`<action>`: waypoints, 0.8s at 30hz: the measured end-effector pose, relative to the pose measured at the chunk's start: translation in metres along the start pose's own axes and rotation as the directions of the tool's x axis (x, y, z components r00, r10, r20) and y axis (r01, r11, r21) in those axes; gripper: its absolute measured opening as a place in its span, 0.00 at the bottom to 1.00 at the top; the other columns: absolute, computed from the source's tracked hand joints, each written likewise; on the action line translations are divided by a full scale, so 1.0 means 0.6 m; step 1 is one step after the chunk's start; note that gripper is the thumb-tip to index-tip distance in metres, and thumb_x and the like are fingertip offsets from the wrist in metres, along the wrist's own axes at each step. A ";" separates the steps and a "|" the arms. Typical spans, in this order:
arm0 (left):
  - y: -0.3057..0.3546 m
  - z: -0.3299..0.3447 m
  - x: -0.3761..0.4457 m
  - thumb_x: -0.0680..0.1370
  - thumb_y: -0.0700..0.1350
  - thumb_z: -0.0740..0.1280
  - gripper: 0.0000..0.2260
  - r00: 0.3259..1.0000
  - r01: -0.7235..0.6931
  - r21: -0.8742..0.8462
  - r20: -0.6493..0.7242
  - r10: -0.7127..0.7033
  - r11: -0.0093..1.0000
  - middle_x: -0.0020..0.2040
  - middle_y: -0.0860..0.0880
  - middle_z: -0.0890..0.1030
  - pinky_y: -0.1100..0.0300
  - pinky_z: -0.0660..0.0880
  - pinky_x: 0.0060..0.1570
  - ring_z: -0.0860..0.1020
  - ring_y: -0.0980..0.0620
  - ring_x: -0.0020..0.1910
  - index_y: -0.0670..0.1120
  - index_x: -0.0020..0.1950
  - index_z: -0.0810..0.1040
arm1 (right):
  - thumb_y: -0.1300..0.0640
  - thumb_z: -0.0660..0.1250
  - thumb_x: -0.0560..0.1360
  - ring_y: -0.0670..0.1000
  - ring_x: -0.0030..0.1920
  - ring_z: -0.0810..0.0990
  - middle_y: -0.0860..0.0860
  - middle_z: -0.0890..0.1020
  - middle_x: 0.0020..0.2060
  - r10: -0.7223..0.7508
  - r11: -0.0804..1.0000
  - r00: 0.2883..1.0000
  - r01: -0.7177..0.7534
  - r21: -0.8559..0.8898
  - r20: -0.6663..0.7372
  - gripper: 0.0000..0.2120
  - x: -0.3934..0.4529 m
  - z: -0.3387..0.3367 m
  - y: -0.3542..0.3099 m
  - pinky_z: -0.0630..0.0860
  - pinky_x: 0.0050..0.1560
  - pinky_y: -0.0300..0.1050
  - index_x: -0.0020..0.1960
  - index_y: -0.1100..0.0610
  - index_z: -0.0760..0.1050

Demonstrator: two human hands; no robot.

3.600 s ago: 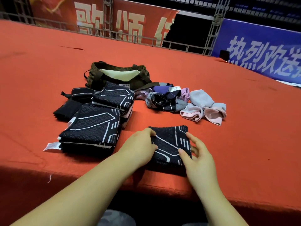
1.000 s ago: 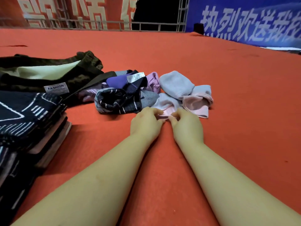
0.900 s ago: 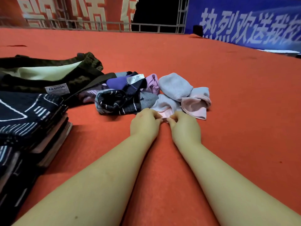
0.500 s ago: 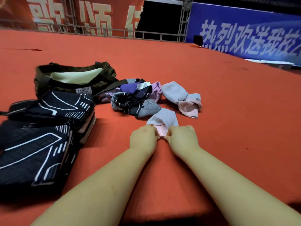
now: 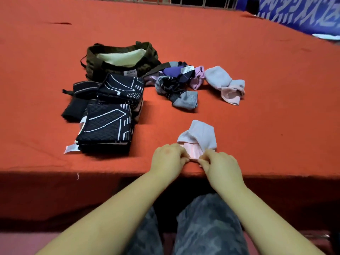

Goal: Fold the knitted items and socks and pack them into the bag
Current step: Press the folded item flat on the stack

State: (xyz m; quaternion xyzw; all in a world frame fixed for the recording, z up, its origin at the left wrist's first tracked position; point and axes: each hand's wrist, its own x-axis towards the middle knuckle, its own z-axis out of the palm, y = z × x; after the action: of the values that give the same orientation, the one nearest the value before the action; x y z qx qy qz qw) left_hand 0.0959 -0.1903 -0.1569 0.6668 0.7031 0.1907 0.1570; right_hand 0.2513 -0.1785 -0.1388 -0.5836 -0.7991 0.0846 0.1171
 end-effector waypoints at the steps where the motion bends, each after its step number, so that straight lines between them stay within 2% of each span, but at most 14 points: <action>1: -0.004 -0.006 0.000 0.75 0.49 0.68 0.06 1.000 -0.026 0.013 0.011 0.026 1.000 0.53 0.53 0.81 0.57 0.70 0.54 0.76 0.49 0.55 0.52 0.50 0.82 | 0.46 0.61 0.77 0.55 0.51 0.78 0.50 0.82 0.47 -0.005 1.000 1.000 0.005 0.017 -0.007 0.10 -0.006 -0.001 -0.001 0.67 0.51 0.48 0.52 0.50 0.77; 2: -0.013 -0.018 -0.005 0.75 0.49 0.68 0.06 0.997 -0.022 0.015 0.080 0.021 1.000 0.53 0.52 0.81 0.55 0.70 0.55 0.76 0.49 0.55 0.52 0.51 0.82 | 0.46 0.63 0.76 0.54 0.52 0.78 0.49 0.83 0.48 -0.006 0.998 1.000 0.007 0.069 -0.015 0.11 -0.006 -0.011 -0.002 0.67 0.52 0.47 0.54 0.50 0.78; 4: -0.029 -0.044 -0.007 0.74 0.48 0.69 0.05 0.994 -0.034 -0.058 0.101 0.040 0.998 0.52 0.52 0.81 0.56 0.71 0.56 0.77 0.50 0.54 0.52 0.49 0.83 | 0.46 0.66 0.74 0.53 0.53 0.78 0.48 0.83 0.48 0.012 0.981 0.998 0.000 0.196 -0.059 0.13 0.005 -0.035 -0.003 0.68 0.54 0.46 0.54 0.51 0.78; 7: -0.069 -0.055 -0.020 0.74 0.42 0.69 0.06 0.998 0.040 -0.186 0.047 -0.032 0.982 0.50 0.54 0.81 0.62 0.70 0.55 0.77 0.54 0.52 0.51 0.48 0.82 | 0.50 0.68 0.73 0.51 0.53 0.77 0.46 0.82 0.49 -0.018 0.952 0.988 0.064 0.299 -0.154 0.10 0.038 -0.065 -0.010 0.67 0.52 0.42 0.52 0.52 0.79; 10: -0.075 -0.055 -0.024 0.72 0.34 0.63 0.15 0.981 0.188 -0.393 0.032 -0.191 0.900 0.49 0.55 0.82 0.63 0.72 0.55 0.79 0.56 0.47 0.52 0.49 0.80 | 0.52 0.69 0.73 0.50 0.54 0.75 0.45 0.81 0.51 -0.107 0.952 0.990 0.127 0.279 -0.087 0.11 0.077 -0.051 -0.035 0.66 0.52 0.40 0.55 0.51 0.78; 12: -0.071 -0.052 -0.015 0.73 0.37 0.64 0.12 0.964 0.257 -0.464 0.062 -0.258 0.848 0.47 0.55 0.83 0.62 0.74 0.51 0.79 0.56 0.43 0.52 0.49 0.80 | 0.50 0.68 0.73 0.51 0.59 0.73 0.46 0.79 0.56 -0.191 0.961 0.981 0.182 0.207 0.023 0.17 0.100 -0.023 -0.049 0.67 0.59 0.43 0.60 0.50 0.75; 14: -0.066 -0.051 -0.003 0.74 0.43 0.68 0.07 0.957 0.287 -0.418 0.081 -0.279 0.862 0.43 0.56 0.82 0.64 0.72 0.48 0.78 0.56 0.41 0.51 0.50 0.79 | 0.47 0.67 0.73 0.52 0.63 0.69 0.47 0.75 0.61 -0.223 0.974 0.961 0.215 0.065 0.163 0.24 0.116 0.002 -0.058 0.64 0.64 0.45 0.67 0.48 0.69; 17: -0.057 -0.051 0.014 0.71 0.50 0.72 0.08 0.952 0.303 -0.228 0.113 -0.284 0.926 0.45 0.54 0.81 0.60 0.73 0.51 0.78 0.52 0.48 0.52 0.48 0.78 | 0.42 0.64 0.74 0.52 0.62 0.69 0.48 0.71 0.59 -0.174 0.983 0.953 0.185 -0.021 0.248 0.25 0.131 0.017 -0.060 0.63 0.62 0.46 0.69 0.44 0.66; 19: -0.054 -0.054 0.022 0.71 0.52 0.72 0.07 0.946 0.311 -0.151 0.145 -0.290 0.938 0.45 0.53 0.79 0.58 0.73 0.50 0.77 0.51 0.50 0.53 0.44 0.76 | 0.41 0.63 0.74 0.52 0.60 0.73 0.48 0.74 0.57 -0.178 0.984 0.954 0.180 0.015 0.243 0.21 0.135 0.017 -0.057 0.66 0.59 0.46 0.67 0.43 0.69; 21: -0.056 -0.059 0.026 0.72 0.52 0.71 0.07 0.948 0.289 -0.140 0.178 -0.263 0.947 0.41 0.54 0.77 0.58 0.73 0.48 0.77 0.51 0.47 0.52 0.40 0.75 | 0.42 0.63 0.74 0.52 0.56 0.77 0.47 0.77 0.54 -0.181 0.983 0.950 0.173 0.054 0.254 0.16 0.130 0.008 -0.051 0.69 0.54 0.45 0.61 0.43 0.73; 24: -0.058 -0.066 0.025 0.75 0.50 0.69 0.07 0.971 0.205 -0.262 0.173 -0.163 0.943 0.36 0.56 0.75 0.62 0.68 0.42 0.74 0.56 0.39 0.53 0.40 0.72 | 0.40 0.64 0.73 0.50 0.47 0.77 0.45 0.80 0.44 -0.205 0.978 0.949 0.190 0.086 0.239 0.12 0.118 -0.015 -0.038 0.68 0.46 0.44 0.50 0.46 0.76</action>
State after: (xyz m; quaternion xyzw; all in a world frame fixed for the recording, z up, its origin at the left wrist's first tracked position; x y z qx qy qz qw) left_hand 0.0454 -0.1789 -0.1383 0.5817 0.7150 0.2216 0.3183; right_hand 0.2123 -0.1182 -0.1174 -0.4818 -0.8588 0.1688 0.0427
